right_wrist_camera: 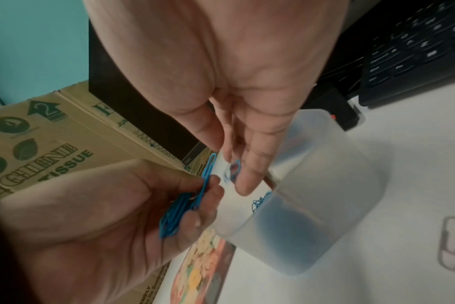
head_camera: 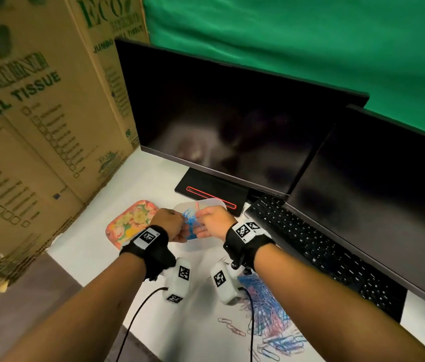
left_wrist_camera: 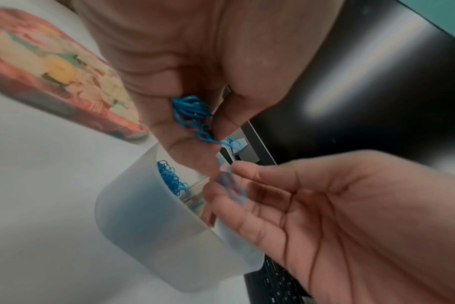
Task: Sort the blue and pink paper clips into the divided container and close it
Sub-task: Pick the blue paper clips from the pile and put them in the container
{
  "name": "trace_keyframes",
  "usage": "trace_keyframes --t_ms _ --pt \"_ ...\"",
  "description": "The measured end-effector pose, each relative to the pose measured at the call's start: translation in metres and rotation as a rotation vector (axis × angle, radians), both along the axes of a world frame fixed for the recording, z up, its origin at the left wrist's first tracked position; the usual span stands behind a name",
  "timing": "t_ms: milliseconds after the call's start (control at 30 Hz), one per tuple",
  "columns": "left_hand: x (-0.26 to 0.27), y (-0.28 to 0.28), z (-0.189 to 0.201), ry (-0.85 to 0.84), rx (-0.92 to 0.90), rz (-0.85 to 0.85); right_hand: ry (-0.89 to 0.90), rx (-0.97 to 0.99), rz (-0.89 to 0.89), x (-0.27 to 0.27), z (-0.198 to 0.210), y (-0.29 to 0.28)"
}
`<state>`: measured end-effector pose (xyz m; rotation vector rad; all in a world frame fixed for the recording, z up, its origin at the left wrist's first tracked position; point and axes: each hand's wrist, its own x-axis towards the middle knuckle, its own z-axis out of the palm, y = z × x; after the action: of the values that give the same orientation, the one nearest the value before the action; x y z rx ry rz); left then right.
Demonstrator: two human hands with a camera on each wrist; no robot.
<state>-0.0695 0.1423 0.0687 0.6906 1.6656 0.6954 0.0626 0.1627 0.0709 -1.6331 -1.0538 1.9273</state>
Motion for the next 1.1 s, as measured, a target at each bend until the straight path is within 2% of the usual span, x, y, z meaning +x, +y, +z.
trace_keyframes --t_ms 133,200,367,433,467,500,567,667,700,833,900,967,1100 --pt "-0.001 0.011 0.001 -0.028 -0.031 -0.006 -0.033 -0.007 -0.071 -0.006 -0.007 0.009" --pt "-0.003 0.016 -0.001 0.034 -0.020 -0.024 0.026 -0.046 -0.098 -0.001 -0.001 0.008" --pt "-0.009 0.025 0.000 0.109 0.055 -0.024 -0.054 0.040 -0.213 0.042 0.004 0.010" --pt "-0.014 0.026 -0.002 0.173 0.064 -0.190 -0.076 0.030 -0.268 0.065 0.000 0.004" --pt "-0.014 0.028 -0.005 0.124 0.060 -0.167 -0.127 0.044 -0.274 0.080 -0.006 -0.001" --pt "-0.010 0.026 -0.001 0.107 0.101 -0.121 -0.199 0.053 -0.252 0.092 -0.012 -0.007" --pt "-0.001 0.018 -0.003 0.238 0.205 -0.194 -0.384 0.104 -0.147 0.114 -0.021 -0.025" --pt "0.025 -0.007 -0.009 0.352 0.335 -0.474 -0.825 0.255 0.127 0.133 -0.037 -0.048" --pt "0.035 -0.016 -0.011 0.387 0.364 -0.579 -0.901 0.276 0.190 0.136 -0.040 -0.055" --pt "0.073 -0.038 -0.046 0.671 0.381 -0.991 -1.006 0.405 0.492 0.132 -0.050 -0.068" --pt "0.085 -0.044 -0.061 0.803 0.338 -1.157 -1.046 0.492 0.587 0.132 -0.057 -0.071" --pt "0.092 -0.046 -0.071 0.905 0.282 -1.224 -1.082 0.528 0.655 0.131 -0.064 -0.071" --pt "0.095 -0.047 -0.083 0.980 0.271 -1.186 -1.132 0.565 0.700 0.132 -0.072 -0.072"
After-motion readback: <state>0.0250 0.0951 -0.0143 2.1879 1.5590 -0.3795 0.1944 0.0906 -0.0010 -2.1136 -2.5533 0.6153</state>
